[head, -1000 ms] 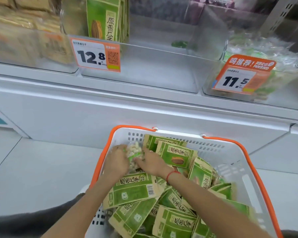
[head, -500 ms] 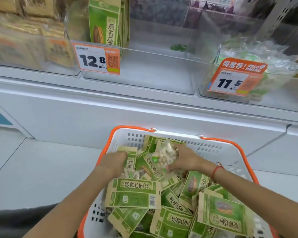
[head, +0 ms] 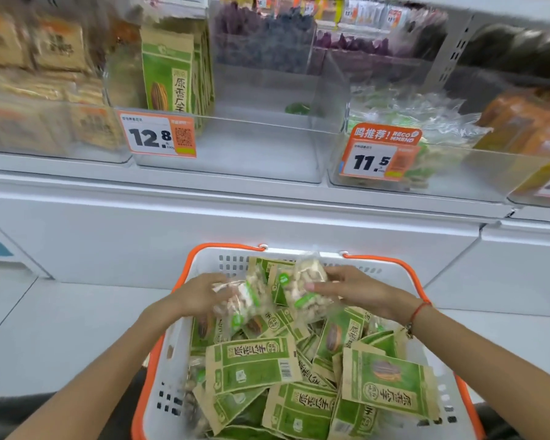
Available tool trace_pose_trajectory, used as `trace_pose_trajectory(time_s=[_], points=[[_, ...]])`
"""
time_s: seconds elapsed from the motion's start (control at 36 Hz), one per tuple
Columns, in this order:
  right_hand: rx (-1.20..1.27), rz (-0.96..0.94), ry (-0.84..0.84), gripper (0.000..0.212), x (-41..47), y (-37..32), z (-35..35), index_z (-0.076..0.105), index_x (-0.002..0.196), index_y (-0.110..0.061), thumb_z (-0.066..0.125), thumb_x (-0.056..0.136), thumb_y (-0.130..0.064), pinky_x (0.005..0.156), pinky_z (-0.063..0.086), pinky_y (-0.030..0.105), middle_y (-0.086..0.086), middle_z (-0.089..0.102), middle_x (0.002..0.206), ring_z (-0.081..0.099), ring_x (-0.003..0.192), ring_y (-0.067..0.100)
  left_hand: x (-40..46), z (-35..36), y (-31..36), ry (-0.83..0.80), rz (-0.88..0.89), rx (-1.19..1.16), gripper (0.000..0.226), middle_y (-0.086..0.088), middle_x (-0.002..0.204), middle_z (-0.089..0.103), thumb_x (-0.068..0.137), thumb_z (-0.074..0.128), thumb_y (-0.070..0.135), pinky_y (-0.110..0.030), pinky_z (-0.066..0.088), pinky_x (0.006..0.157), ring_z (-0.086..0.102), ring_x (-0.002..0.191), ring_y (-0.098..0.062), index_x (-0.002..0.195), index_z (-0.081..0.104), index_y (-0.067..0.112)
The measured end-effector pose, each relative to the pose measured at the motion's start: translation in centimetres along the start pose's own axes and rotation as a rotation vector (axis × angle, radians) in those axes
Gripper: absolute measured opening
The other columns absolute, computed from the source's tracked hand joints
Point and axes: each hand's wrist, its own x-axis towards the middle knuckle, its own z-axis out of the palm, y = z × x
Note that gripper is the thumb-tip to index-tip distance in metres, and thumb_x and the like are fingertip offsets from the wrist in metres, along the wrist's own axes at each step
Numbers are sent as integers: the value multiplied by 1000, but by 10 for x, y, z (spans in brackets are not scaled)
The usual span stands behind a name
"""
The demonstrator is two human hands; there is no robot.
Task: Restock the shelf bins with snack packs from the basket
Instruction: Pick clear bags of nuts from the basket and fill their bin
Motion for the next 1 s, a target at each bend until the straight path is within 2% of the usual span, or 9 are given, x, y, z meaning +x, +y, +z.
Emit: trace_pose_trajectory(time_s=[0.08,0.19,0.33,0.47,0.58,0.67,0.83,0.92,1.0], points=[[105,-71,-13,29,-8,-10,-7,67,111,-16,69,85,-29,91,52,34,-4,72,105,66,103,17,-12,-3,13,-19,-74,-330,51,-4,121,61,90,56,46,-14,50,58,69,74,-4,123,56,8],[211,-100,-1,54,-12,-21,-11,57,122,-17,76,76,-39,98,49,34,0,66,119,61,112,16,-27,2,28,-144,-55,-632,40,4,129,57,92,50,44,-21,52,80,67,100,-10,126,52,22],[180,-146,87,75,-17,-24,-11,46,133,-19,77,70,-46,90,48,29,0,69,113,64,108,14,-29,12,45,-257,10,-782,73,8,125,61,75,73,44,-29,47,100,61,112,-10,139,44,25],[167,-166,109,54,-27,-21,-14,51,129,-22,72,81,-38,89,50,28,-4,70,107,67,97,11,-25,21,56,-250,61,-850,73,2,120,67,60,86,44,-32,39,106,55,120,-14,120,61,10],[131,-225,109,26,-40,-23,-19,60,109,-32,70,86,-26,77,51,15,-15,66,100,65,87,-5,-22,29,73,-205,102,-961,58,-2,127,61,70,70,52,-46,32,111,54,121,-17,120,63,23],[47,-327,177,31,-48,-28,-23,64,107,-23,76,79,-20,84,54,23,-8,63,111,65,96,5,-20,27,93,-191,150,-929,37,3,129,57,84,57,44,-50,33,110,56,113,-10,116,64,27],[-147,-408,284,33,-68,-49,-51,62,104,-35,77,75,-36,100,42,22,-19,47,131,46,116,-9,-5,7,135,-337,172,-685,66,1,125,64,81,36,79,-44,34,111,60,116,-16,128,55,37],[-91,-420,221,25,-84,-60,-74,64,105,-16,73,82,-24,94,48,27,-4,64,112,62,105,6,-7,-9,169,-455,224,-631,82,-3,122,66,79,4,79,-39,28,112,59,117,-16,125,54,34],[-26,-433,291,22,-100,-63,-95,65,103,-14,73,83,-19,92,51,28,2,68,103,66,100,16,-6,-20,198,-494,256,-608,98,-5,120,67,70,2,86,-39,25,113,57,118,-17,128,56,27]])
